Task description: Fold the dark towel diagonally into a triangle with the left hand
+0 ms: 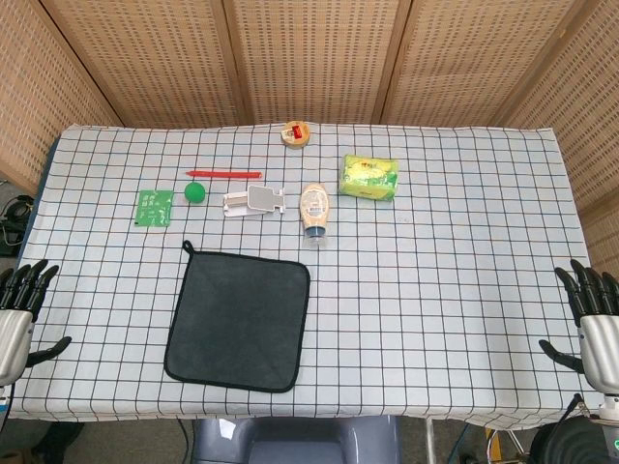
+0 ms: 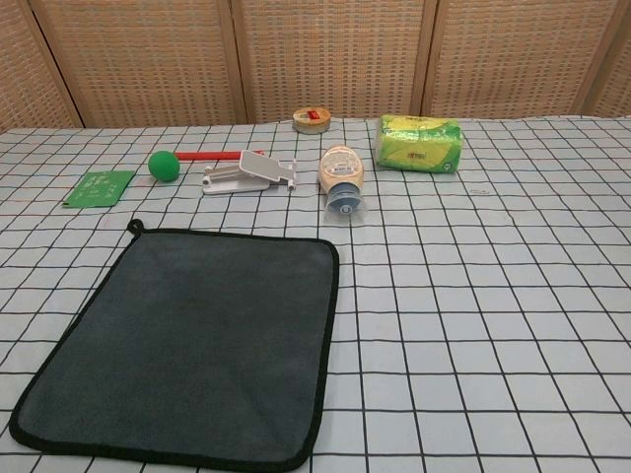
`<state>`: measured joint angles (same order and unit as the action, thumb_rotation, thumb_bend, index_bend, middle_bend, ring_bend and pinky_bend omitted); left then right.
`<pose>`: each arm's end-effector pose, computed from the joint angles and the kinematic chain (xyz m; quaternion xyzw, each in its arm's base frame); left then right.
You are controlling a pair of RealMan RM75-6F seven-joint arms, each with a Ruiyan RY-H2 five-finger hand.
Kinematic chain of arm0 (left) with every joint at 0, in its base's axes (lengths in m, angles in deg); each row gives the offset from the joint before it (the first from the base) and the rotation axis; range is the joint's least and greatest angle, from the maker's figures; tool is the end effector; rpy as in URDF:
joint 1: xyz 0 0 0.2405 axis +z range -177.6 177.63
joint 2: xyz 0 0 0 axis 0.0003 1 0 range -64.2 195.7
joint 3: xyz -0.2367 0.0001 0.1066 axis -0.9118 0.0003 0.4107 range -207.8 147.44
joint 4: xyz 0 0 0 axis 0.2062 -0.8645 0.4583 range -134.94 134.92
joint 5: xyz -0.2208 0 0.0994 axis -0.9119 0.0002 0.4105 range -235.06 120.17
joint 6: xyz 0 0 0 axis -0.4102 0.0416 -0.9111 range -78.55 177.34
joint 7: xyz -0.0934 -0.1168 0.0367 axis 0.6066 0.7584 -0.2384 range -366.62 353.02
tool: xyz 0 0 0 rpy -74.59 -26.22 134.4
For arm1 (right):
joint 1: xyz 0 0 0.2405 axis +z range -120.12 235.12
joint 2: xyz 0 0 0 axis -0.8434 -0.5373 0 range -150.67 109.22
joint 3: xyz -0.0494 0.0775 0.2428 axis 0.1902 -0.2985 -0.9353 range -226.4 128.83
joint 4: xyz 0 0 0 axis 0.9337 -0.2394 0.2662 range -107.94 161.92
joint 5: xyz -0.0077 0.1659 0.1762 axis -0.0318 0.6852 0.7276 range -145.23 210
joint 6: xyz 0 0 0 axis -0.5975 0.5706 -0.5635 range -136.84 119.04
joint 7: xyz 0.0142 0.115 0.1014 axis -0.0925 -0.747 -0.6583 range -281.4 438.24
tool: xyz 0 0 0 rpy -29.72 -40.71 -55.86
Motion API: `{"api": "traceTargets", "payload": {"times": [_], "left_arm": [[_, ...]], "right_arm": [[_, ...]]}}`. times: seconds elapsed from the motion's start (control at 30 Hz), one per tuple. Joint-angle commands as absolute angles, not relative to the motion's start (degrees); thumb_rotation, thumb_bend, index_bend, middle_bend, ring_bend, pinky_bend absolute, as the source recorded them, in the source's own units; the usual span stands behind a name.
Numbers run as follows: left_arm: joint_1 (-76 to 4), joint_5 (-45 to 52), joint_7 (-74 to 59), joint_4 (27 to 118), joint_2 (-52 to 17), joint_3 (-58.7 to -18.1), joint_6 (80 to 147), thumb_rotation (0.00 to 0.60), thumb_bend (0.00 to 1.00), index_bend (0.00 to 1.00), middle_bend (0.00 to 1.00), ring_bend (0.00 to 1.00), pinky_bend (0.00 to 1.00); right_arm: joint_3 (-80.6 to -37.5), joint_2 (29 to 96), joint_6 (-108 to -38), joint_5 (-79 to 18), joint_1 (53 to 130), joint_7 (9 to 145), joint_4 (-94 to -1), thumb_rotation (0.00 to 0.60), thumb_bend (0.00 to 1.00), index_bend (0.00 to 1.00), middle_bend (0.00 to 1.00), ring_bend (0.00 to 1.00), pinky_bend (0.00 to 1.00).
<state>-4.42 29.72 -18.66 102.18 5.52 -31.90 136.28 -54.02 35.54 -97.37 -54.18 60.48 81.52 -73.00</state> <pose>-0.2925 0.1841 0.1369 -0.6187 -0.3500 -0.3639 0.6018 -0.3056 -0.1914 0.1755 0.5851 -0.3464 0.3967 0.6167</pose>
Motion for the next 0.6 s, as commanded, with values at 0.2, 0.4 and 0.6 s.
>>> {"api": "traceTargets", "payload": {"times": [0.2,0.4,0.6], "left_arm": [[-4.59,29.41,-19.02,101.98,5.19,-31.91,135.77,0.600,0.00,0.00,0.00,0.00,0.00],[-10.12,29.18,-17.68,99.86,3.36,-33.51,128.19,0.600,0.00,0.00,0.00,0.00,0.00],[-20.88,31.21,-17.35,96.49,0.58,-37.25,116.99,0.600,0.07,0.01,0.00,0.00,0.00]], "right_arm": [[-53.99,35.29,-97.37,-54.17,60.39,81.10,-73.04,0.600,0.00,0.01,0.00,0.00,0.00],[-54.64,34.77,-97.63,-52.96,60.21,80.26,-73.09,0.600,0.00,0.02,0.00,0.00,0.00],[-55.14,34.76,-97.25,-51.77,60.38,80.50,-72.95,0.600,0.00,0.02,0.00,0.00,0.00]]}}
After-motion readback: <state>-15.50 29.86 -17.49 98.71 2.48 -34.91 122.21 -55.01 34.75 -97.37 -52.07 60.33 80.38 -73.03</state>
